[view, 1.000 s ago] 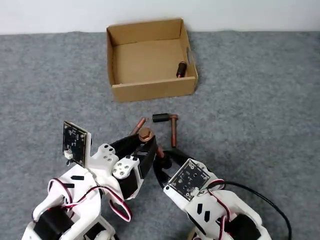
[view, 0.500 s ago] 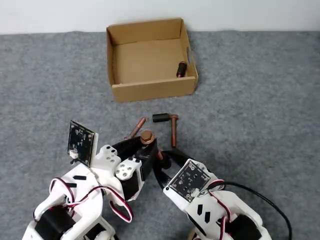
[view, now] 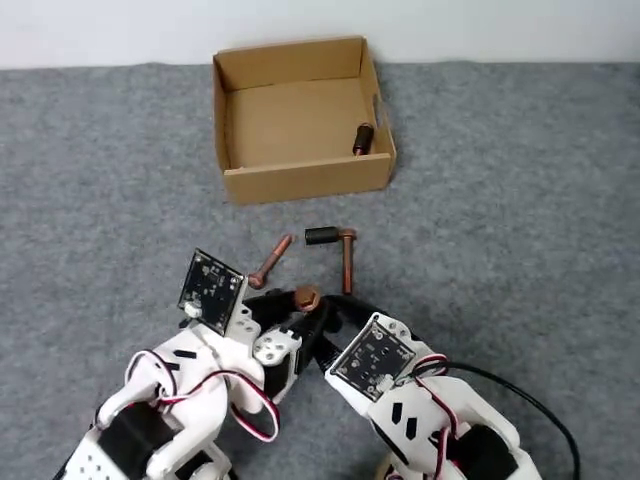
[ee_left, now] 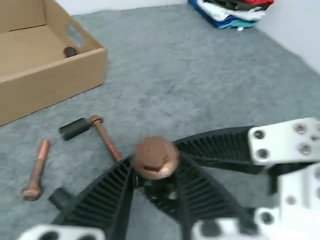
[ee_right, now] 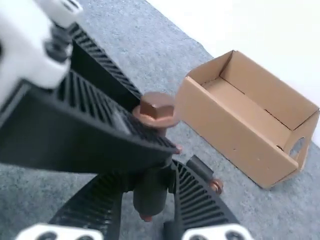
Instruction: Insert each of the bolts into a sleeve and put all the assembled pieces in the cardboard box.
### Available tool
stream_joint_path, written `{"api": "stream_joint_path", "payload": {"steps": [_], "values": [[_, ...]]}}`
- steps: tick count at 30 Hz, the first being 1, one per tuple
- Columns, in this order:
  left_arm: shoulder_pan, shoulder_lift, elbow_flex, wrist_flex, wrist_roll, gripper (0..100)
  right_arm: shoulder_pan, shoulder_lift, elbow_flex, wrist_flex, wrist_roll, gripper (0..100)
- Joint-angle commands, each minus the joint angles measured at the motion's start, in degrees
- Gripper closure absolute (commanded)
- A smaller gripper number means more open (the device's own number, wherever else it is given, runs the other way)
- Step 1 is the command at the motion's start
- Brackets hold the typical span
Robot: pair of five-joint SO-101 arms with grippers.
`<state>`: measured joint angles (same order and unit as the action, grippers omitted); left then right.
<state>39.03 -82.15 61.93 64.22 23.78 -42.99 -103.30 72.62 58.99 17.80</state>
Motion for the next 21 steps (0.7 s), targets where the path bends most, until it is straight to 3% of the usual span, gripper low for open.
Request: {"api": "stream_joint_path", "payload": {"steps": [1, 11, 16, 21], "values": [[-0.8, 0.6, -2.8, 4.1, -1.8, 79, 0.0, -0.6, -1.4, -2.0, 0.6, 99.1], [-9.2, 0.4, -14.1, 14.2, -3.4, 79, 6.2, -0.6, 0.4, -2.3, 0.4, 99.1], [-22.0, 0.3, -18.1, 14.2, -7.0, 80, 10.9, -0.6, 0.2, -2.1, -3.5, 99.1], [-36.4, 0.2, -15.9, 14.1, -19.3, 100, 19.7, -0.5, 0.1, -1.9, -16.1, 99.1]]}}
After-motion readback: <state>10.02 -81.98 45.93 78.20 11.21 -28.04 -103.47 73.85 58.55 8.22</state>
